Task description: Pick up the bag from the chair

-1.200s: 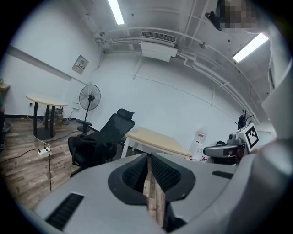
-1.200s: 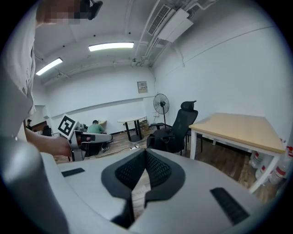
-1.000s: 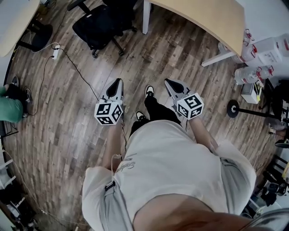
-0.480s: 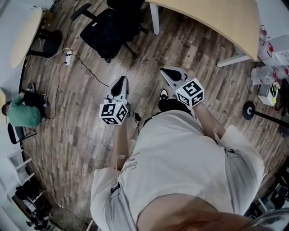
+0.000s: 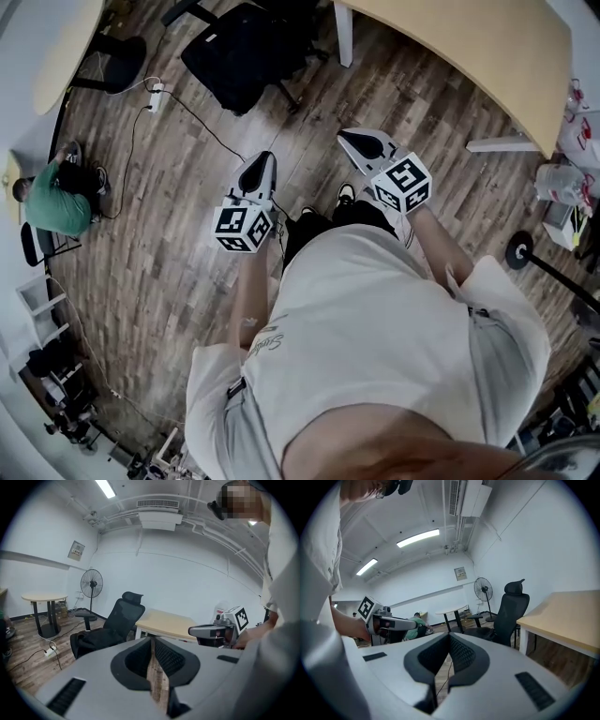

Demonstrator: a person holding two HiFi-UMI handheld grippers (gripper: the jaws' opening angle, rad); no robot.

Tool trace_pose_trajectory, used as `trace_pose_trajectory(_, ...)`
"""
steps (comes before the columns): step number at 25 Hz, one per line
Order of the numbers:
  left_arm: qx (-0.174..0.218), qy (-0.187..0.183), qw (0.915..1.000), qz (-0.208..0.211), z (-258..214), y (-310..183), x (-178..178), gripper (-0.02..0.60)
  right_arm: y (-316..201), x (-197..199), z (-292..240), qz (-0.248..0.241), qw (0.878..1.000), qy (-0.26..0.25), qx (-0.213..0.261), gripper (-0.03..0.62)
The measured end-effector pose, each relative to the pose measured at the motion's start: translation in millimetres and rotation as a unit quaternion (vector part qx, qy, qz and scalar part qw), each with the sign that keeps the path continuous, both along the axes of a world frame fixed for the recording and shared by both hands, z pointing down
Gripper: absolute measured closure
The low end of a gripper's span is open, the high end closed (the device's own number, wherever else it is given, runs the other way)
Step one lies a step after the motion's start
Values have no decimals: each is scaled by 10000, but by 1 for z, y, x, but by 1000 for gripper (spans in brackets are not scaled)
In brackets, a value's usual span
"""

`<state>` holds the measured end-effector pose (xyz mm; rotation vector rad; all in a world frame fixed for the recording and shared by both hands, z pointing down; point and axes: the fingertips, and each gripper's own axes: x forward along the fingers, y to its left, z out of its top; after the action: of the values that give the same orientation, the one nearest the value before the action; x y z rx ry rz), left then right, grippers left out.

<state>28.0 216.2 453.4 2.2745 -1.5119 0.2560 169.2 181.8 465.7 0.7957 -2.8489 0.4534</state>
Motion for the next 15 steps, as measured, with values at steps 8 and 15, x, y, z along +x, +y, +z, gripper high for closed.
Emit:
trace_pose_trajectory(8, -358, -126, 9990, 237, 13, -24, 3, 546, -21, -4, -2, 159, 9997, -174, -53, 599)
trace_pose_trajectory(15, -172, 524, 9981, 292, 3, -71, 30, 546, -33, 25, 3, 633, 9978, -150, -138, 599)
